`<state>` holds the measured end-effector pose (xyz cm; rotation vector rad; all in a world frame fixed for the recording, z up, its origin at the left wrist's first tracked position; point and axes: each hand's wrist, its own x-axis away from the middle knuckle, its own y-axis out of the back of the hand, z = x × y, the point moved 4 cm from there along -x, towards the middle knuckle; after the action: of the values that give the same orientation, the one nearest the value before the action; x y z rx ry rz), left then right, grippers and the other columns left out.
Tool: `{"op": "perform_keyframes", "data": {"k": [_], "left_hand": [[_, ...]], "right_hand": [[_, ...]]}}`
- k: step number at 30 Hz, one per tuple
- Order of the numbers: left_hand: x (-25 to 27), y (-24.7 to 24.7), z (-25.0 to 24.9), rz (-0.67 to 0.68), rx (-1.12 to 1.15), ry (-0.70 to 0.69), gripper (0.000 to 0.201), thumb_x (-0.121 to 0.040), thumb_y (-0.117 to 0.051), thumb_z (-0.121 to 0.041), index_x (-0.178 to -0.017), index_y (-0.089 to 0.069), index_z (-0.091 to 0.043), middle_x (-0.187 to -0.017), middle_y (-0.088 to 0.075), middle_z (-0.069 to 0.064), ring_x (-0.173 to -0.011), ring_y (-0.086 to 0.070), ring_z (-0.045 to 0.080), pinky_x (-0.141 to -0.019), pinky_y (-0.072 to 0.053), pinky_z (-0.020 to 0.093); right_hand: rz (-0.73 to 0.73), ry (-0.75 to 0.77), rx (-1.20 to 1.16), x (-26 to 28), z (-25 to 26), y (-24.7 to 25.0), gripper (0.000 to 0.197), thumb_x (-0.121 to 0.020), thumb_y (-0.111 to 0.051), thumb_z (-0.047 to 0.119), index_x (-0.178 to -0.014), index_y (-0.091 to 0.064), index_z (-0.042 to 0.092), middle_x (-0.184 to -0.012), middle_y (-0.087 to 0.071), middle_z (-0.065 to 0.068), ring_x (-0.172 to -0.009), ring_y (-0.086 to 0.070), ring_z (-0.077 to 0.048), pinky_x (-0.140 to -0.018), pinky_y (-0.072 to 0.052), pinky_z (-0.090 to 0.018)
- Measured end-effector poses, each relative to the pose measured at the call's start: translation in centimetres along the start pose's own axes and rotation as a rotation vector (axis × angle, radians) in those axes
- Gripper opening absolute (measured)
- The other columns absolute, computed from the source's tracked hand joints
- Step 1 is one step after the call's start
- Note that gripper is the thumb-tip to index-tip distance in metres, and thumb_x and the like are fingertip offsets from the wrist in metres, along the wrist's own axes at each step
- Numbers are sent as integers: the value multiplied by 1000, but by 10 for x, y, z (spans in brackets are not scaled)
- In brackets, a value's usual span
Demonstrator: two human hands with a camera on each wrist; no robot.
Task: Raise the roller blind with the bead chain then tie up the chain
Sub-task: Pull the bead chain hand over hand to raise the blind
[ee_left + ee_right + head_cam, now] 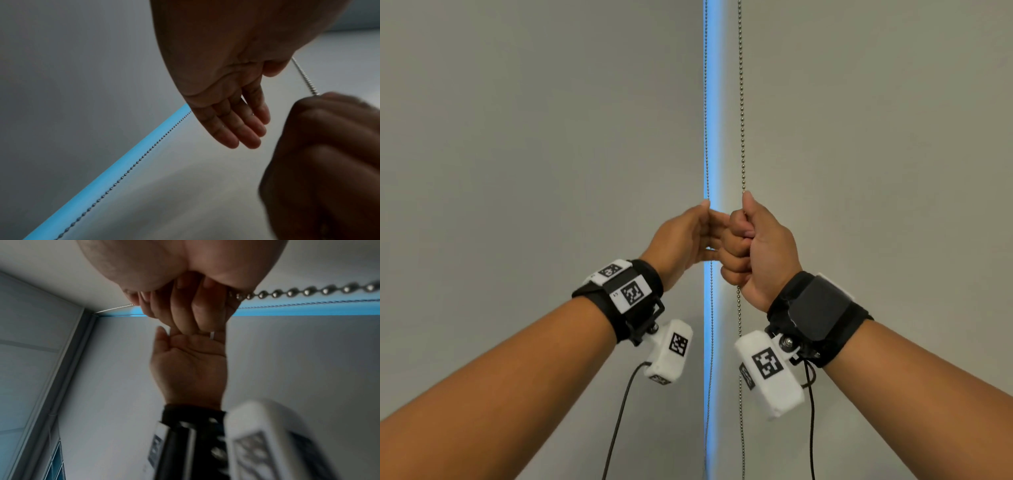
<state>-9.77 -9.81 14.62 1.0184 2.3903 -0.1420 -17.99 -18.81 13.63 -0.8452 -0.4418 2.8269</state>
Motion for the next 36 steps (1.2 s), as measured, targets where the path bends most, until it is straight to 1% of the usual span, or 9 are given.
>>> {"op": "perform_keyframes", "data": {"k": [7, 9, 11, 15, 21, 24, 31, 34, 36], "left_hand": [[-8, -10, -28, 62, 14, -29, 58, -106, -29, -42, -121, -63, 1, -100, -67, 16, -93, -63, 31, -86, -52, 43], [-9, -15, -31, 83, 69, -35, 56, -106, -30, -42, -117, -63, 1, -95, -66, 16, -87, -66, 31, -86, -53, 47], [-8, -21, -33, 74, 135, -24, 48, -106, -33, -40, -102, -63, -3, -79, -58, 11, -68, -61, 25, -73, -57, 43], [-1, -34, -23, 25, 263, 44, 41, -104, -41, -39, -68, -39, -20, -62, -25, -2, -50, -18, 12, -42, -22, 24], [2, -37, -13, -82, 333, 37, 45, -102, -41, -40, -63, -27, -25, -56, -18, -7, -50, -7, 12, -44, -7, 23], [4, -37, -1, -98, 341, 51, 45, -102, -41, -41, -63, -27, -25, -54, -17, -6, -46, -7, 11, -44, -6, 22], [12, -41, 22, -107, 296, 94, 43, -102, -38, -42, -66, -24, -25, -53, -18, -8, -49, -8, 12, -46, -6, 24], [11, -40, 31, -152, 263, 101, 47, -96, -48, -49, -57, -34, -27, -57, -25, -3, -64, -11, 24, -57, -14, 33], [10, -39, 37, -184, 254, 94, 43, -89, -56, -53, -56, -46, -27, -60, -37, 3, -65, -24, 27, -66, -25, 41]], "right_hand": [[-6, -100, 37, 18, -26, 6, 50, -102, -38, 52, -69, -18, 20, -54, -16, 2, -48, -9, -14, -45, -9, -25], [-3, -147, 43, 24, -36, 7, 50, -102, -38, 50, -68, -19, 20, -57, -15, 1, -51, -7, -15, -48, -7, -28], [1, -191, 36, 30, -49, 11, 51, -103, -37, 48, -63, -22, 21, -58, -14, 0, -51, -7, -15, -48, -7, -28], [66, -231, 19, 30, -67, 23, 44, -98, -39, 43, -62, -29, 19, -59, -16, -1, -51, -9, -13, -45, -9, -26], [120, -196, 181, 20, -69, 41, 37, -81, -40, 34, -78, -67, 8, -70, -54, -11, -58, -44, -19, -57, -38, -32], [63, -113, 158, 2, -45, 47, 43, -83, -42, 31, -101, -65, -1, -82, -62, -13, -72, -56, -22, -67, -49, -37], [85, -4, 126, -40, 29, 8, 46, -101, -44, 42, -112, -64, 2, -94, -66, -10, -82, -62, -19, -78, -53, -34], [71, -15, 65, -53, 43, -11, 49, -101, -42, 50, -107, -62, 6, -83, -62, -6, -67, -56, -17, -62, -48, -31], [14, -26, 22, -57, 46, -20, 47, -101, -41, 55, -86, -58, 14, -65, -45, 1, -51, -35, -13, -45, -31, -25]]}}
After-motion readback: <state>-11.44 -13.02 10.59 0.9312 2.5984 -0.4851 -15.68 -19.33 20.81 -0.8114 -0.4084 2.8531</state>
